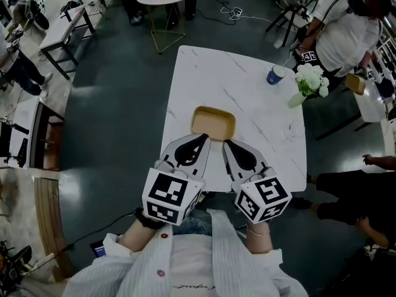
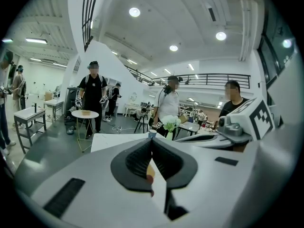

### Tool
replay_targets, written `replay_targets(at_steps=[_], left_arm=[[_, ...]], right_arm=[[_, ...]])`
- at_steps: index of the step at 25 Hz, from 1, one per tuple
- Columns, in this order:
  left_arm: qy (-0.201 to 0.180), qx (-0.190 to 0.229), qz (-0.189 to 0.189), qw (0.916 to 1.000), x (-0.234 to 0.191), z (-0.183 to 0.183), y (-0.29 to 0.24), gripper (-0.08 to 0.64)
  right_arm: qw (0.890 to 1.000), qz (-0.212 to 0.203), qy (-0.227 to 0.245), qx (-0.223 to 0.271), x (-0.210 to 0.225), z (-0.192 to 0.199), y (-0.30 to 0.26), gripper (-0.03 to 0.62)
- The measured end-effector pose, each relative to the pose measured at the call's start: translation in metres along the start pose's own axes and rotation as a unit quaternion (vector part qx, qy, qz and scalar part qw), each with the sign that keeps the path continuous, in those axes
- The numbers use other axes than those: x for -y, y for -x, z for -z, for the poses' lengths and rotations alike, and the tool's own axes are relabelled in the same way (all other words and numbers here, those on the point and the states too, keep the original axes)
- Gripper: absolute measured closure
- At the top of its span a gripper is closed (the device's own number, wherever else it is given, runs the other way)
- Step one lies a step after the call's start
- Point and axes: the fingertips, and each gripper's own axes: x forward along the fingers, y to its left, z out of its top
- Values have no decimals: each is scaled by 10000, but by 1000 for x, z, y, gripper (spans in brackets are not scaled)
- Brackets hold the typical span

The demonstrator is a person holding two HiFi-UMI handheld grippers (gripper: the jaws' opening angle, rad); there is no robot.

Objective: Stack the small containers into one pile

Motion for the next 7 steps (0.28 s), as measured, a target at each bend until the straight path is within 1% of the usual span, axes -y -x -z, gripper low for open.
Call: replay_targets(at_steps=[7], left_arm=[[16,-23,4,10000,-2,2,0,543]], right_arm=[[10000,-13,-13,-45,-1,1,-1,583]])
